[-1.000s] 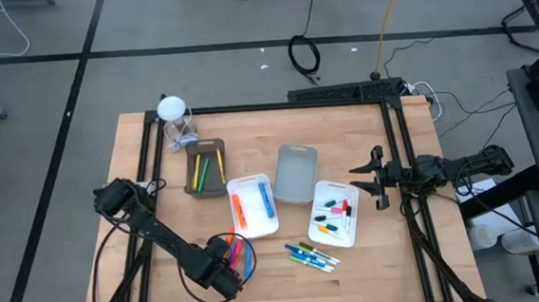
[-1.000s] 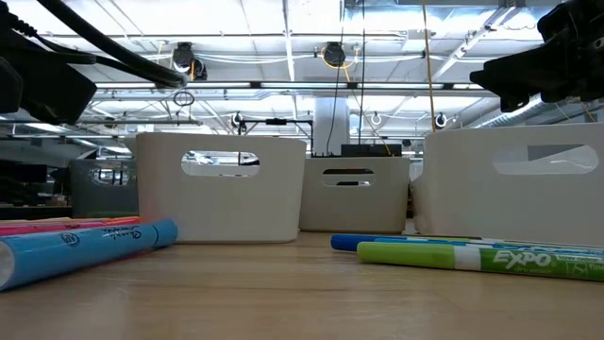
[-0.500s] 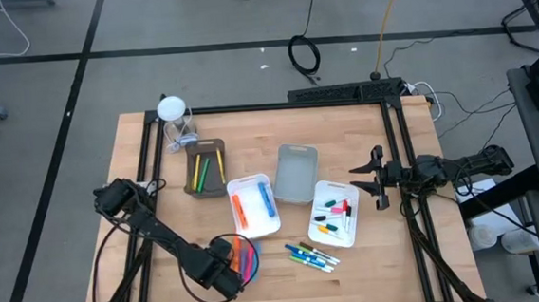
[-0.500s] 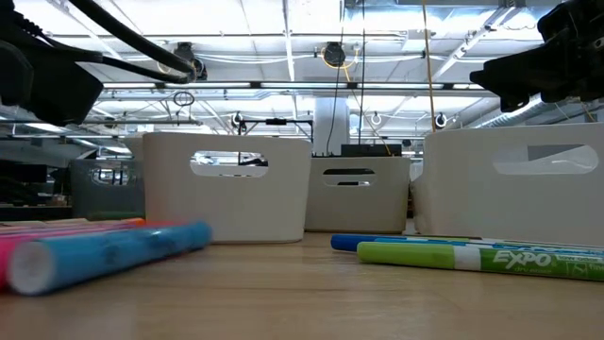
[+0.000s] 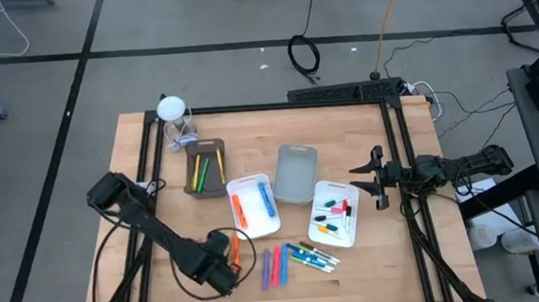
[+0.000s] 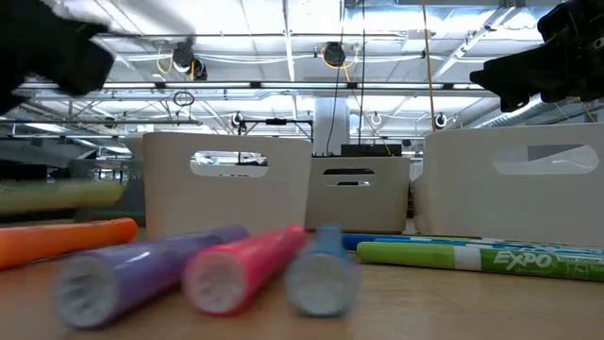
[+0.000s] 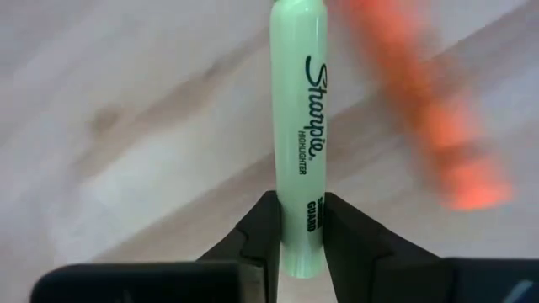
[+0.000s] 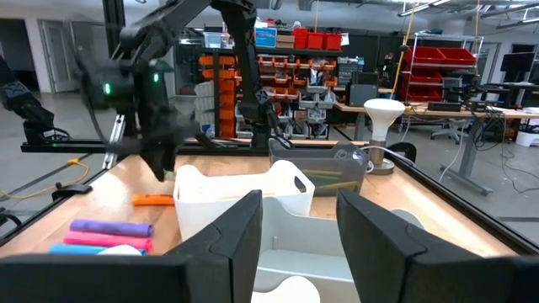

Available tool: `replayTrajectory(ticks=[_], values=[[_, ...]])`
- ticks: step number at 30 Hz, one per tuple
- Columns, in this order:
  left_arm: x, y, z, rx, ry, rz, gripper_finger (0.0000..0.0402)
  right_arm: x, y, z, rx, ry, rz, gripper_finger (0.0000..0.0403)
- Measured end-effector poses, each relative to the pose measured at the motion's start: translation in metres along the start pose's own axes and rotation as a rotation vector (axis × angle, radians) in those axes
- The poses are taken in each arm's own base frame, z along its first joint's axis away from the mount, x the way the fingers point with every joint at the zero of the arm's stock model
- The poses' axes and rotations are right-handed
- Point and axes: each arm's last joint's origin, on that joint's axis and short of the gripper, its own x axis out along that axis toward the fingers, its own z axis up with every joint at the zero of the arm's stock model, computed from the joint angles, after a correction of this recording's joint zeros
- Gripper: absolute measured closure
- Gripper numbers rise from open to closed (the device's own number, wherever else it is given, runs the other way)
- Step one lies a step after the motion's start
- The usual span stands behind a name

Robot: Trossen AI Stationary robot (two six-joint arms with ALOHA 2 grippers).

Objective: Pick & Place Markers
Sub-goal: Put the green highlighter into the left white bin

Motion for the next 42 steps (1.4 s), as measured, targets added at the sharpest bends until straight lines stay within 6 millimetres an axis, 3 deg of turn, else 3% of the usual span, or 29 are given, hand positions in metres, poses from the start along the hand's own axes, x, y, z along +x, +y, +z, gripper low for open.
replayTrajectory(ticks=[12,17,24,30,36,42], values=[[-0.065,0.021,0.011,0.036,-0.173,-0.227,0.0330,0.000,0.000,0.000,0.000,0.001,0.000,0.0261],[-0.083,0.030,0.032,-0.021,-0.220,-0.262,0.0330,0.000,0.000,0.000,0.000,0.000,0.000,0.0261],[-0.080,0.029,0.090,0.024,-0.122,-0.242,0.0330,0.000,0.000,0.000,0.000,0.001,0.000,0.0261],[-0.077,0.034,0.132,0.032,-0.151,-0.242,0.0330,0.000,0.000,0.000,0.000,0.000,0.000,0.0261],[-0.080,0.029,0.151,0.084,-0.212,-0.334,0.0330,0.000,0.000,0.000,0.000,0.000,0.000,0.0261],[-0.081,0.026,0.149,0.082,-0.241,-0.350,0.0313,0.000,0.000,0.000,0.000,0.000,0.000,0.0261]])
